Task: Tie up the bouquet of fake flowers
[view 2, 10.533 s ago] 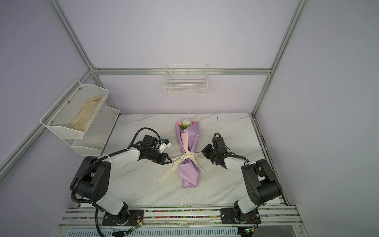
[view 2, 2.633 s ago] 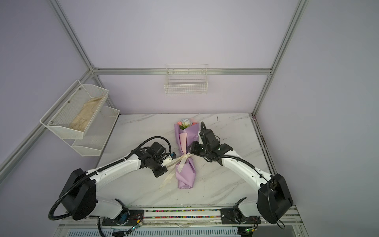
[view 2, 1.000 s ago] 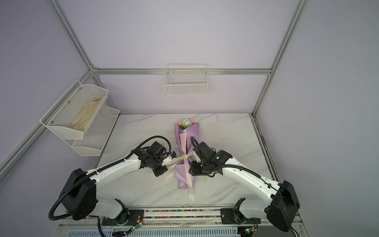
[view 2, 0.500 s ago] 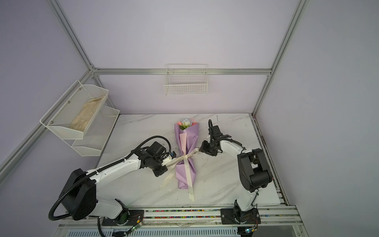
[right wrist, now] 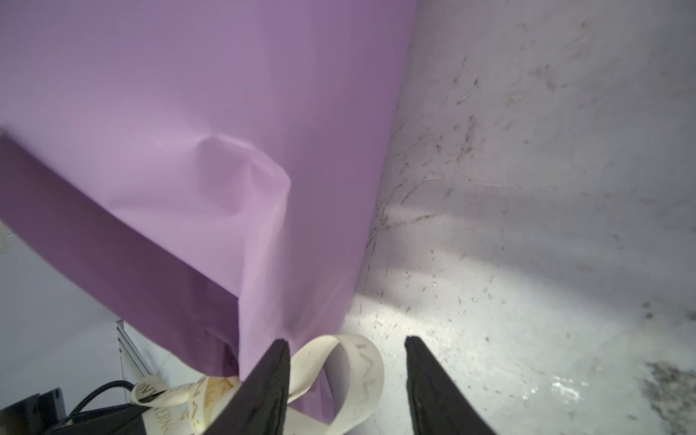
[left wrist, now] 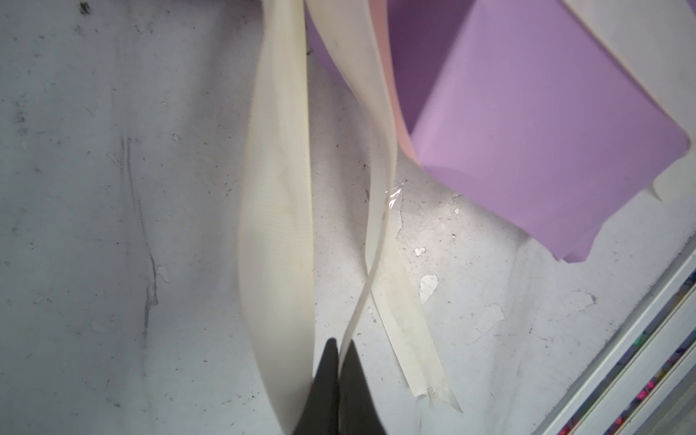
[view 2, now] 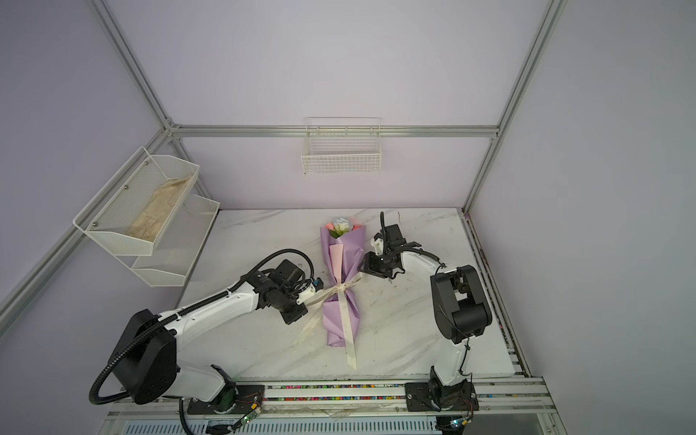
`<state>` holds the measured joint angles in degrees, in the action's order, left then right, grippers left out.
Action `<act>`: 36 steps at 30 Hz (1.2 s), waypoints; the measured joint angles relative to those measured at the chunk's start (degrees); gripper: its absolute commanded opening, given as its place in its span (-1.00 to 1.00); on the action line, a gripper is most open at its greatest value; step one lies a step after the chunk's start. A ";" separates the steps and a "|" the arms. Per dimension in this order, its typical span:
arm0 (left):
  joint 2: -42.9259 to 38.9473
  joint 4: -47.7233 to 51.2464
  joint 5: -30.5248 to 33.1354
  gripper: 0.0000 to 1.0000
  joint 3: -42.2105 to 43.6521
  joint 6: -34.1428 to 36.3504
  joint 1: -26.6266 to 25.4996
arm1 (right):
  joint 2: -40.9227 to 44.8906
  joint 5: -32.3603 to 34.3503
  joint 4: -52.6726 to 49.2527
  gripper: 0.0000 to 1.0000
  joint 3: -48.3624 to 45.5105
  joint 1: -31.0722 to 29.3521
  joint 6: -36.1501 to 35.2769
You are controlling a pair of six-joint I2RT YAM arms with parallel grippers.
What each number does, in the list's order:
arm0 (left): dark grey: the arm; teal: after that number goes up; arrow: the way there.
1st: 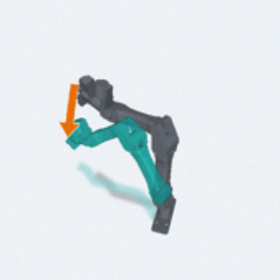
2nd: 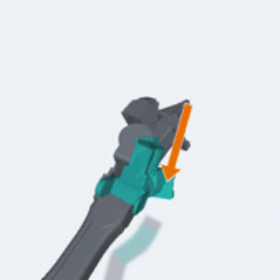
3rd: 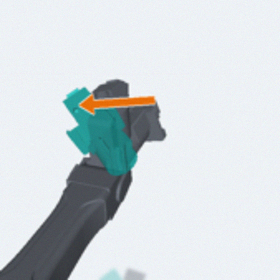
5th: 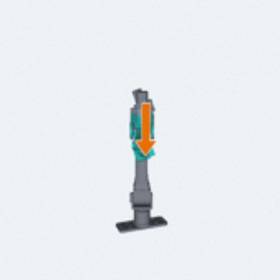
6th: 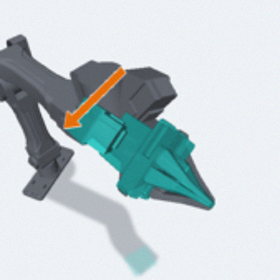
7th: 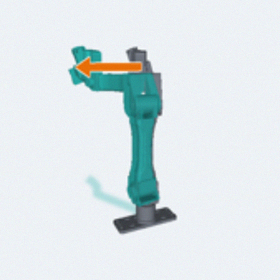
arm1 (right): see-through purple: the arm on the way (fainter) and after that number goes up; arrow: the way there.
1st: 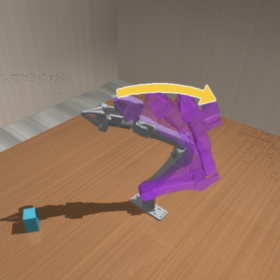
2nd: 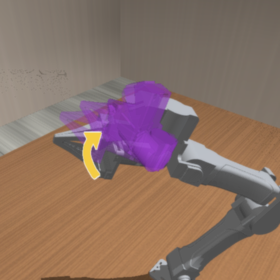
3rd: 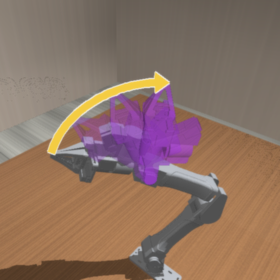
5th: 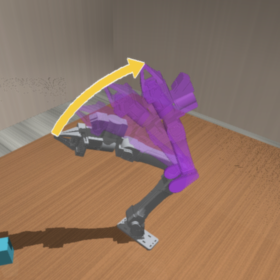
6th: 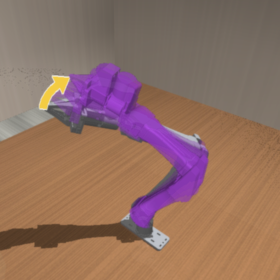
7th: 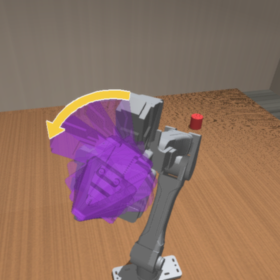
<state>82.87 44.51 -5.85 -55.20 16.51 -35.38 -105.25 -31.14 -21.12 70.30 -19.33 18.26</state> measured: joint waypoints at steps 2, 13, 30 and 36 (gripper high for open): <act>0.00 0.00 -0.13 -1.00 0.00 -0.02 0.00 | -1.38 -0.33 -0.83 -0.18 0.42 -0.07 -1.31; 0.00 0.02 -0.31 -1.00 0.00 -0.02 0.00 | -3.06 2.56 -4.79 -1.00 0.52 -0.59 -5.68; 0.57 1.05 1.55 -1.00 0.00 -1.49 2.27 | 9.03 23.37 -3.23 -1.00 -5.73 -0.94 1.07; 5.11 1.90 0.46 -1.00 -0.96 -2.71 4.26 | 8.74 28.26 -4.50 -1.00 -5.84 -1.11 1.51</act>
<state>87.99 46.41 -5.39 -56.16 13.80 -31.11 -96.51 -2.87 -25.63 64.47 -20.45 19.77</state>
